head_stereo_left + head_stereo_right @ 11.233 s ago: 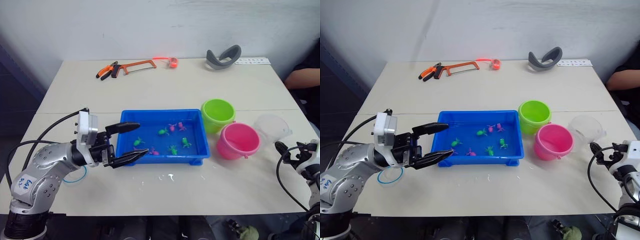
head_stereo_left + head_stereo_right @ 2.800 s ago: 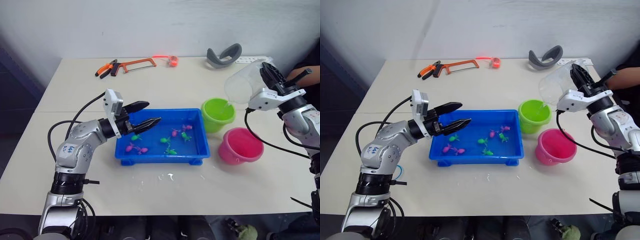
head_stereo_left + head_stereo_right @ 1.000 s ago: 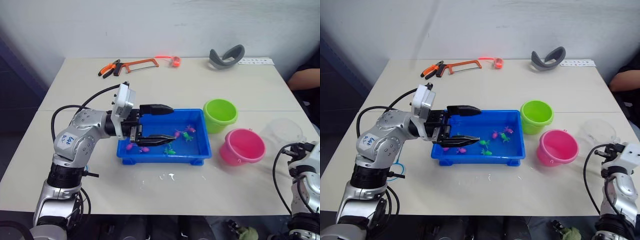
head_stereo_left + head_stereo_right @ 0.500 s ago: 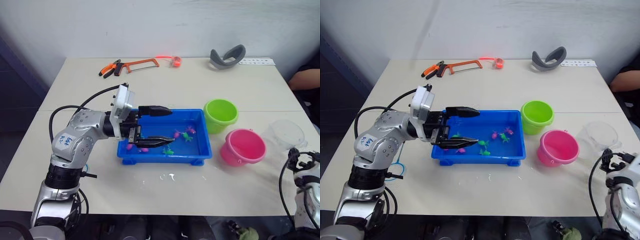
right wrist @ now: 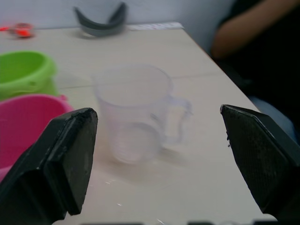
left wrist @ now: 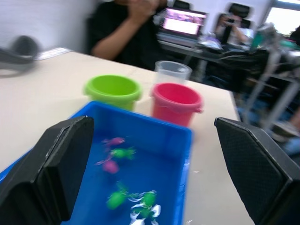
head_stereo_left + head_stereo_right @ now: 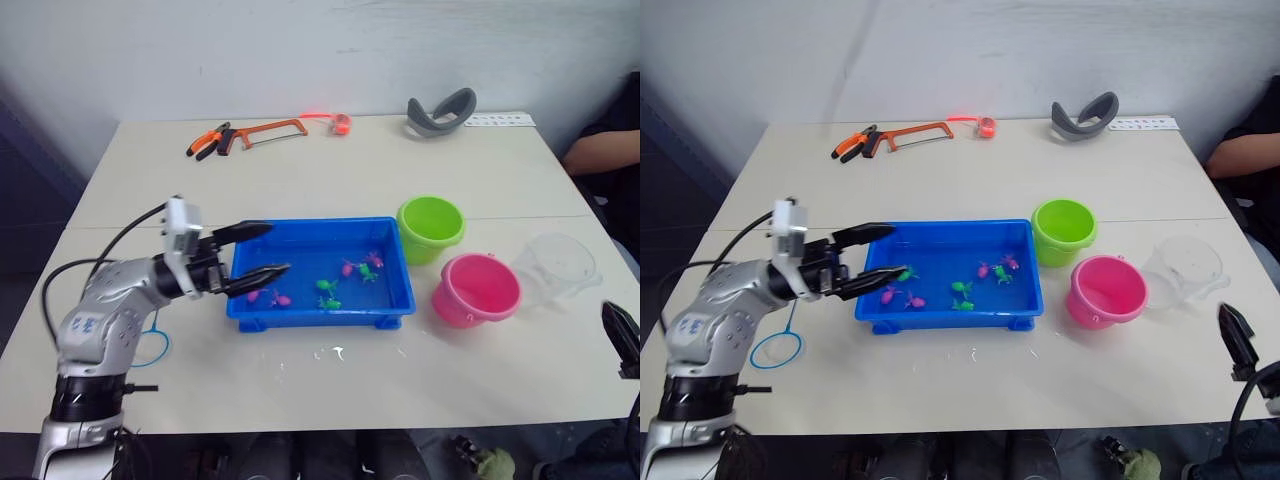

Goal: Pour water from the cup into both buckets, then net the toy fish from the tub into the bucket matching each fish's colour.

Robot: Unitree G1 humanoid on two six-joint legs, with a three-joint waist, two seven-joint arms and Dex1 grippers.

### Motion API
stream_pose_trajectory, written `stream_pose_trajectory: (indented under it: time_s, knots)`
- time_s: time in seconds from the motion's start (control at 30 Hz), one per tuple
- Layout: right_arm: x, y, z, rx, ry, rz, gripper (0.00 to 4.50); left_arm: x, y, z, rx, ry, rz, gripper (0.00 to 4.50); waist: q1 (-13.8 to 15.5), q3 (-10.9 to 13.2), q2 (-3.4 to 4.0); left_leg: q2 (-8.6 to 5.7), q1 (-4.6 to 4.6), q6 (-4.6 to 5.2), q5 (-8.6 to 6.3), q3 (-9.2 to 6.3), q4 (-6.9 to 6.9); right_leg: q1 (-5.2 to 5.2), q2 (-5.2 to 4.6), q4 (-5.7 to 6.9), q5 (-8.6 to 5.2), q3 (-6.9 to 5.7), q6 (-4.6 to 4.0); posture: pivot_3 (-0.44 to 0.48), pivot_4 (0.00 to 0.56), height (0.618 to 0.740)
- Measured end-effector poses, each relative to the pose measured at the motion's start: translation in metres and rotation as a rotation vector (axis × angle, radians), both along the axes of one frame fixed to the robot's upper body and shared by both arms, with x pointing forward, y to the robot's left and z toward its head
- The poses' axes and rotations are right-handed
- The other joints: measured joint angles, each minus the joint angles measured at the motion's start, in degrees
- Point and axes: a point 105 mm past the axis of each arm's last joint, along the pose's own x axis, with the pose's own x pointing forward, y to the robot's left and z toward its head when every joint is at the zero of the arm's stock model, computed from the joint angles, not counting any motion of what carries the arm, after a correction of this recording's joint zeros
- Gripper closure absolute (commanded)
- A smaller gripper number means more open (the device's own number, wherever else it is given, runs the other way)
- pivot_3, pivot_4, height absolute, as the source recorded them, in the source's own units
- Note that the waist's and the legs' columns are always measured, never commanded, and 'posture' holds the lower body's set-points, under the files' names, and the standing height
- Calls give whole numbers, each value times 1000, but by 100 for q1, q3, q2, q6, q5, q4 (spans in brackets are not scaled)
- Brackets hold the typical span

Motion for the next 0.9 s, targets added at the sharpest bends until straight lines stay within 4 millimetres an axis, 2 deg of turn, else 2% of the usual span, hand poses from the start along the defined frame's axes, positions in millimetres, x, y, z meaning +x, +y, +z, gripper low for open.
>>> stream_pose_trajectory:
  time_s: [0.1, 0.23, 0.27, 0.3, 0.33, 0.4, 0.47, 0.53, 0.63, 0.77, 0.83, 0.9]
  knots:
    - [10, 40, 25, -121, -34, 265, 33, 6, 35, -2, -49, -67, 211, 0, 21, -3, -21, -4, -3, 5, -4, -6, 2, 0, -10, -6, 0, -7, 0, 0, 150, 740]
    - [17, 92, 24, -251, -46, 586, 33, -8, 85, -28, -4, -54, 452, 0, 31, -5, -27, -6, -11, 14, -19, -5, 1, 0, -19, -2, 0, -19, 1, 0, 150, 740]
    - [18, 100, 22, -268, -52, 634, 33, -12, 93, -32, 5, -45, 488, 0, 21, -4, -31, -6, -13, 16, -20, -5, 1, 0, -20, -5, 0, -24, 1, 0, 150, 740]
    - [21, 119, 19, -297, -76, 753, 33, -24, 113, -43, 25, -22, 585, 0, -6, 1, -46, -6, -15, 19, -24, -4, 3, 0, -24, -10, 0, -30, 1, 0, 150, 740]
    - [21, 129, 16, -312, -90, 818, 33, -31, 126, -48, 32, -5, 647, 0, -2, 4, -52, -7, -19, 21, -26, -5, 6, 1, -29, -9, 0, -35, 2, 0, 150, 740]
    - [25, 145, 12, -331, -125, 912, 33, -48, 152, -52, 19, 10, 780, 0, 3, 5, -69, -7, -19, 23, -29, -8, 12, 3, -32, -14, 0, -37, 3, 0, 150, 740]
    - [30, 161, 8, -326, -172, 1008, 33, -77, 181, -59, 12, 31, 928, 0, 8, -1, -88, -8, -18, 24, -33, -13, 13, 8, -38, -34, 0, -40, 3, 0, 150, 740]
    - [31, 170, 0, -304, -192, 1069, 33, -102, 199, -71, 17, 68, 1031, 0, 16, 1, -92, -8, -18, 24, -40, -14, 13, 9, -38, -45, 0, -41, 3, 0, 150, 740]
    - [32, 182, -15, -280, -196, 1142, 33, -135, 217, -93, -1, 142, 1176, 0, 72, 1, -92, -9, -18, 24, -50, -15, 14, 9, -42, -47, 0, -42, 3, 0, 150, 740]
    - [26, 194, -20, -287, -209, 1239, 33, -164, 226, -124, -12, 298, 1337, 0, 141, 0, -101, -8, -18, 14, -62, -16, 15, 4, -43, -46, 0, -38, 2, 0, 150, 740]
    - [25, 197, -21, -282, -213, 1255, 33, -171, 226, -127, -3, 325, 1369, 0, 152, -8, -118, -7, -18, 0, -70, -19, 15, 4, -43, -46, -1, -38, 0, 0, 150, 740]
    - [25, 199, -22, -270, -202, 1263, 33, -168, 223, -120, 2, 303, 1368, 0, 166, -12, -125, -7, -20, -5, -72, -23, 15, 4, -47, -47, -2, -40, -2, 0, 150, 740]
